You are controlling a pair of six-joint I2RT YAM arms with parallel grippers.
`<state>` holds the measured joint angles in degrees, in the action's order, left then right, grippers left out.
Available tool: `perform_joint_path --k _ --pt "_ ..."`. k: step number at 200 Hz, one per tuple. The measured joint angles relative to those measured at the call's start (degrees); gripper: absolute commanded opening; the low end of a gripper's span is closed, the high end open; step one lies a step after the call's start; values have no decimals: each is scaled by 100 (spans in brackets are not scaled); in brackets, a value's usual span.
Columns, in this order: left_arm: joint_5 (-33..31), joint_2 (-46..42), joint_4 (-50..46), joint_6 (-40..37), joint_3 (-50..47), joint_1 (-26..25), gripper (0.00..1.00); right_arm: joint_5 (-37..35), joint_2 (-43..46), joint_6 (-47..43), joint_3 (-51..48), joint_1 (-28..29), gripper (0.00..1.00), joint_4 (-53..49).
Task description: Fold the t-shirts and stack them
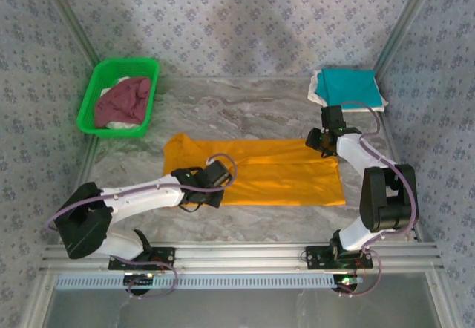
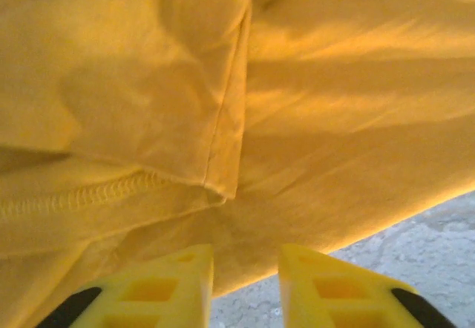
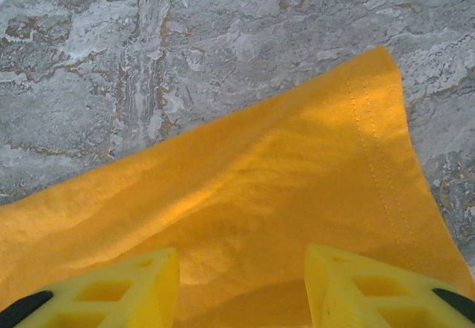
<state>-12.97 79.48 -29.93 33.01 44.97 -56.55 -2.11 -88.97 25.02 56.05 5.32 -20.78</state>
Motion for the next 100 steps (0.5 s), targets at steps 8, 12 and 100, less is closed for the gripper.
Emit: perform_joint_path --k 8,12,100 --pt "-153 -17 -28 125 -42 -55 29 0 0 0 0 0 50 11" --pt "-210 -28 -37 170 -46 -63 30 4 0 0 0 0 50 15" --pt "151 -1591 -146 -203 -48 2037 56 57 0 -2 0 44 50 33"
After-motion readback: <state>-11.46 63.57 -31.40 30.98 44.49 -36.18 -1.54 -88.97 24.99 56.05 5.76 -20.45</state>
